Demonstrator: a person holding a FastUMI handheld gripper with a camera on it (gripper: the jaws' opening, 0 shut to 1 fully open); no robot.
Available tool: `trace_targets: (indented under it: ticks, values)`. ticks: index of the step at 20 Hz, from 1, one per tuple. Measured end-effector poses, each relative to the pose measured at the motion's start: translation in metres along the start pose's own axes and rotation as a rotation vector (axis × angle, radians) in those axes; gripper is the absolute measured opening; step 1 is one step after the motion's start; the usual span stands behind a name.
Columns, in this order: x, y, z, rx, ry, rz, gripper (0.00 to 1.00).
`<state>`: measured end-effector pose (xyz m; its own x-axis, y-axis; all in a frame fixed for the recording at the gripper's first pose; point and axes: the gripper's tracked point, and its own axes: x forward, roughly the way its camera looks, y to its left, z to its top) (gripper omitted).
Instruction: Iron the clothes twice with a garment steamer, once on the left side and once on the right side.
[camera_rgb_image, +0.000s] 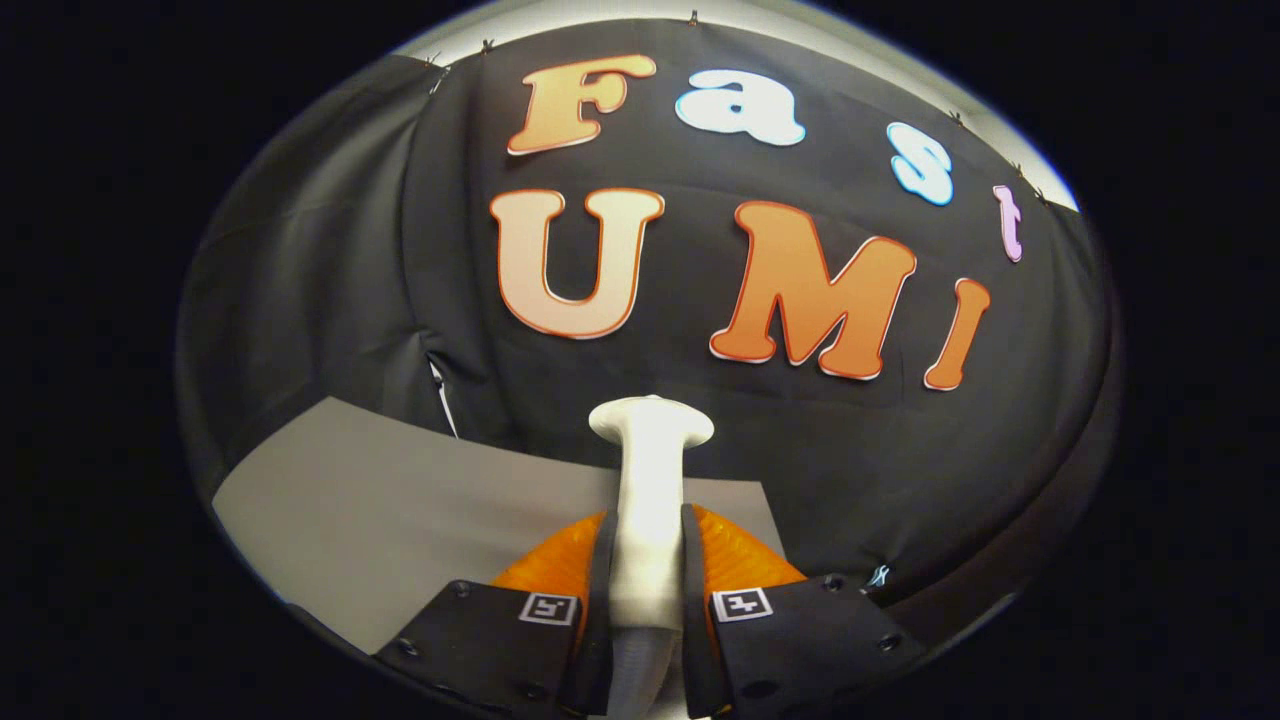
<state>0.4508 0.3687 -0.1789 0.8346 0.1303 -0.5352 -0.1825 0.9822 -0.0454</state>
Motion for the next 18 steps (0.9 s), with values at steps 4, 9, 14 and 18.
trace_targets:
  ticks: [4,9,14,18]
  values:
    - [-0.034,0.01,0.015,0.051,-0.055,0.049,0.35]
    - [-0.07,0.011,0.012,0.112,-0.088,0.076,0.35]
    - [-0.139,0.009,0.019,0.113,-0.197,0.131,0.35]
    - [-0.214,0.007,0.016,0.133,-0.271,0.208,0.34]
